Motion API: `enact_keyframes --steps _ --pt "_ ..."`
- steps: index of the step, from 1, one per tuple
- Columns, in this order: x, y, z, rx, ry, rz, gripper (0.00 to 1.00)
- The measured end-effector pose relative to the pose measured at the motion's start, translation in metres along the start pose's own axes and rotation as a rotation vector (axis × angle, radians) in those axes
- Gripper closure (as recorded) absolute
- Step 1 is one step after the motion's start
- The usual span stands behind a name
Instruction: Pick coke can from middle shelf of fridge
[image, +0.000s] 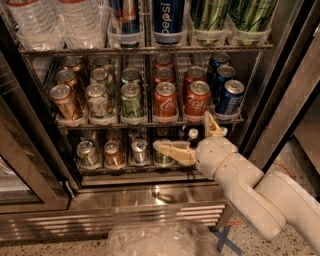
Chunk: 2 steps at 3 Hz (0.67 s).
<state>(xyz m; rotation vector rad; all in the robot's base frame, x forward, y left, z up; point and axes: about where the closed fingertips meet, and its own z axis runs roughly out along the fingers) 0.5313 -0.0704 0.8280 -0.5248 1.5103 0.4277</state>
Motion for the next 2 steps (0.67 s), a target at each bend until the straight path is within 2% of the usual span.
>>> enact_keyframes --steps 1,2 --pt "0.0000 0.0000 0.0000 0.000 0.000 0.000 0.00" --pt "0.0000 0.0001 0.0000 0.000 0.000 0.000 0.19"
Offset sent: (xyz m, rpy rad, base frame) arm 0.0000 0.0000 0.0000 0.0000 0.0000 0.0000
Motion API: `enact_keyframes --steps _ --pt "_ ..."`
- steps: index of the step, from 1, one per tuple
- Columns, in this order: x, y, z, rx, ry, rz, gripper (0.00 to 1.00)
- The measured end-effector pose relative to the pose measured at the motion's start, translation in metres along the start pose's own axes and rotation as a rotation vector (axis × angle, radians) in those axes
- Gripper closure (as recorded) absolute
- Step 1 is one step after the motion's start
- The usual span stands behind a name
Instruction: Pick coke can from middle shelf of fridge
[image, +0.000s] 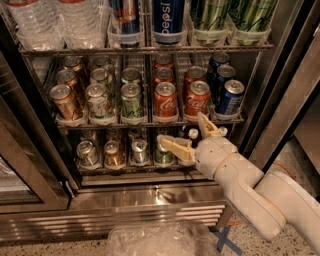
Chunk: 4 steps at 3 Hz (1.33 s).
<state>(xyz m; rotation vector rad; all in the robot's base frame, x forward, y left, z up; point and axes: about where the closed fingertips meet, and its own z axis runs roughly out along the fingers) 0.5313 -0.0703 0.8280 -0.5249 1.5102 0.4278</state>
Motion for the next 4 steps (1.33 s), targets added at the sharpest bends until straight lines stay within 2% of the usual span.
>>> enact_keyframes --steps 1,2,3,4 --pt "0.0000 0.0000 0.0000 0.000 0.000 0.000 0.42" --pt "0.0000 0.0000 0.0000 0.000 0.000 0.000 0.47" --pt "0.0000 0.0000 0.0000 0.000 0.000 0.000 0.29" --pt "-0.0001 0.0002 0.0002 0.000 0.000 0.000 0.20"
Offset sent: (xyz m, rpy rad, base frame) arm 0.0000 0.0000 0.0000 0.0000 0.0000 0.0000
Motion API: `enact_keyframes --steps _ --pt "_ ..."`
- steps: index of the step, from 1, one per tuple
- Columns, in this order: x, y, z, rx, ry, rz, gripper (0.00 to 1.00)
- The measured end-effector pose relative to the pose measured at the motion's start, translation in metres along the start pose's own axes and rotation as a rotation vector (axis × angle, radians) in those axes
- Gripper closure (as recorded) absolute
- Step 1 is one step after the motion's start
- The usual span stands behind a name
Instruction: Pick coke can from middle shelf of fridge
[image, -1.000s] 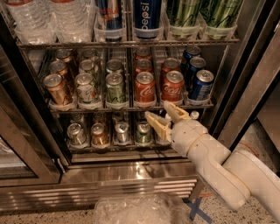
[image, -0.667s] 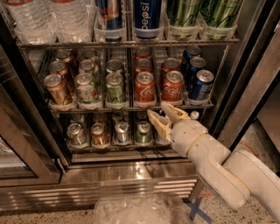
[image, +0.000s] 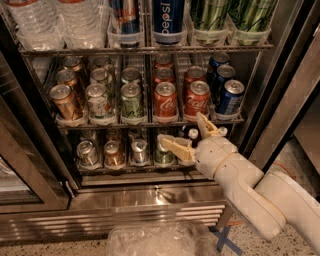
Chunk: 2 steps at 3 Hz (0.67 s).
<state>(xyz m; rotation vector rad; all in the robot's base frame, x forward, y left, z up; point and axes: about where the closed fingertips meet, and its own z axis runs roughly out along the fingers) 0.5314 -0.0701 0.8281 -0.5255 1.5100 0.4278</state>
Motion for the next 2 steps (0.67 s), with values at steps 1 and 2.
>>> enact_keyframes --steps 1,2 --pt "0.0000 0.0000 0.0002 0.000 0.000 0.000 0.34" --pt "0.0010 0.0005 0.0018 -0.003 0.001 -0.001 0.37"
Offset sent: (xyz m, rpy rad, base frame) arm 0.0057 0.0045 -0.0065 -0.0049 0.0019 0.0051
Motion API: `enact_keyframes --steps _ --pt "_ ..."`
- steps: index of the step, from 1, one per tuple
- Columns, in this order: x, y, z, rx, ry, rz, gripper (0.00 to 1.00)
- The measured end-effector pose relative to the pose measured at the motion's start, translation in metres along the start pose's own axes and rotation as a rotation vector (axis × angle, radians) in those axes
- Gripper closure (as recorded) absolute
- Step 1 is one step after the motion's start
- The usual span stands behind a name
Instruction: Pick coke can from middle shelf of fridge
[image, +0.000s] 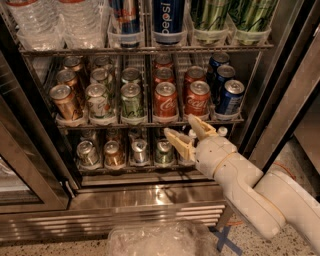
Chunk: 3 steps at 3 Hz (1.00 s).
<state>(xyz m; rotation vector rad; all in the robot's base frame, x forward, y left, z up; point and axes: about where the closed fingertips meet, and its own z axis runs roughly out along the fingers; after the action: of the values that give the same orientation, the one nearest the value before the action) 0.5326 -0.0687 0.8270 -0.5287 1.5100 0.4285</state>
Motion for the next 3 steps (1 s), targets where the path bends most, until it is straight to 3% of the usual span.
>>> enact_keyframes --steps 1,2,3 --pt "0.002 0.000 0.006 -0.008 -0.001 -0.006 0.25" --pt "0.004 0.000 0.015 -0.016 0.000 -0.010 0.33" --pt "0.005 -0.001 0.026 -0.029 -0.005 -0.022 0.32"
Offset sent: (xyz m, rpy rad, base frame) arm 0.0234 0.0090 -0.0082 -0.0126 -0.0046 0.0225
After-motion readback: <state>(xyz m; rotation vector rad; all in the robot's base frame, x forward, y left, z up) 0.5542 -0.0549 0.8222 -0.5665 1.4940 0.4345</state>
